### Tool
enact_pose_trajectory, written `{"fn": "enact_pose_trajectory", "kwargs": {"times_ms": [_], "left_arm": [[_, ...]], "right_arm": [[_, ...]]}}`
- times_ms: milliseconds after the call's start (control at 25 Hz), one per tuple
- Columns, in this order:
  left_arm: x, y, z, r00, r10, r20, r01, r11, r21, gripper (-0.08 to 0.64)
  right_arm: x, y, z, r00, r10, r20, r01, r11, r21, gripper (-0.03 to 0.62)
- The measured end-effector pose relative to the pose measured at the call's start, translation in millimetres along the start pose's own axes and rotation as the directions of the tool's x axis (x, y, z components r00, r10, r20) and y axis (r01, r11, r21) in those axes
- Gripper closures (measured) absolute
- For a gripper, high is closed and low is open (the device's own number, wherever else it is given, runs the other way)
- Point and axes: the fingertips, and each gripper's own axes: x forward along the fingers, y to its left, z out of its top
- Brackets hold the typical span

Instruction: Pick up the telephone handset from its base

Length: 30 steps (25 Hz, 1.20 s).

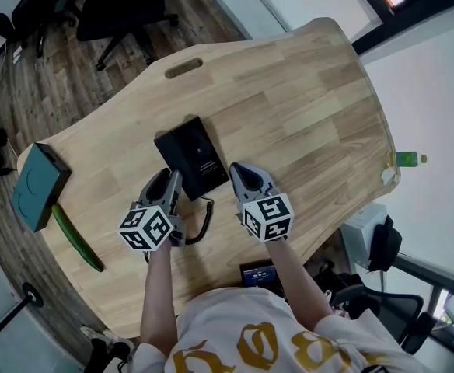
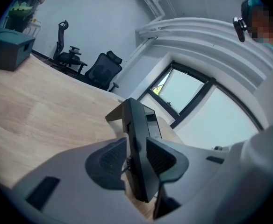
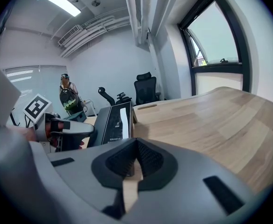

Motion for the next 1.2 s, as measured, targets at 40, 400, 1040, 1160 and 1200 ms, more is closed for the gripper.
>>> {"fn": "enact_pose_trajectory", "kwargs": {"times_ms": [40,400,1040,1160,1200], "left_arm": [[3,-1,-1,1.0,-0.014,-0.008,0.013,1.0,-0.017,0.432],[16,-5,-4,0.997,-0.049,-0.059,0.048,0.998,-0.032,0.389],[20,-7,-8,0.992,-0.048,-0.115,0.056,0.996,0.064,0.41],[17,-8,-8,0.991,-0.059,-0.118,0.067,0.996,0.066,0.426],[16,-9,-7,0.991,-0.063,-0.116,0.071,0.995,0.066,0.433]], "right_arm": [[0,0,-1,1.0,0.0,-0.003,0.0,1.0,0.0,0.588],[1,-2,-6,1.0,-0.002,-0.013,0.002,1.0,0.003,0.588],[2,9,-8,1.0,0.017,-0.026,-0.017,1.0,-0.007,0.588],[1,8,-9,1.0,0.012,-0.027,-0.012,1.0,-0.008,0.587],[1,7,-10,1.0,0.01,-0.028,-0.01,1.0,-0.008,0.588]]}}
